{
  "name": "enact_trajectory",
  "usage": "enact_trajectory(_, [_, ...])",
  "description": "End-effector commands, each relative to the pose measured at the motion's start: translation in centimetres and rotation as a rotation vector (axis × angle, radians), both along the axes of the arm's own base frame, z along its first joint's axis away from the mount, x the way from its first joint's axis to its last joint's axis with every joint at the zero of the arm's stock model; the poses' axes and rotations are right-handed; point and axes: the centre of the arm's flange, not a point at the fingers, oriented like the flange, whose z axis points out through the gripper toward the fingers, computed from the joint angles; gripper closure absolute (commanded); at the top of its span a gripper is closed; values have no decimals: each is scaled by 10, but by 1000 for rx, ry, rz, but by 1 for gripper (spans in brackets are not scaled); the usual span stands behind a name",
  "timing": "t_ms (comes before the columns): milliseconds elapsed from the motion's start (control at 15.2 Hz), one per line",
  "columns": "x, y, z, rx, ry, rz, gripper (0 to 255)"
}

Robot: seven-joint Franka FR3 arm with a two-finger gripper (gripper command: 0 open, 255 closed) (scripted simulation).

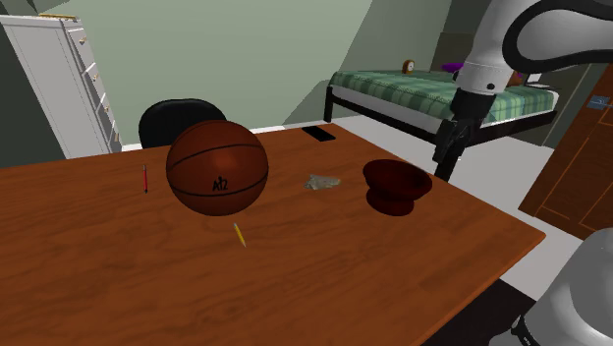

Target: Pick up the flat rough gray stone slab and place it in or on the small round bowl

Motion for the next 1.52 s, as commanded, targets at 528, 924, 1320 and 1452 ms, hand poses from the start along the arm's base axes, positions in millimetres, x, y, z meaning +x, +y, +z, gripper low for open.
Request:
enact_trajectory(528, [89, 45, -37, 10, 7, 46, 0])
enact_trajectory(924, [154, 81, -64, 17, 12, 80, 0])
enact_trajectory(1320, [217, 120, -92, 24, 17, 115, 0])
enact_trajectory(1452, [238, 133, -101, 27, 19, 126, 0])
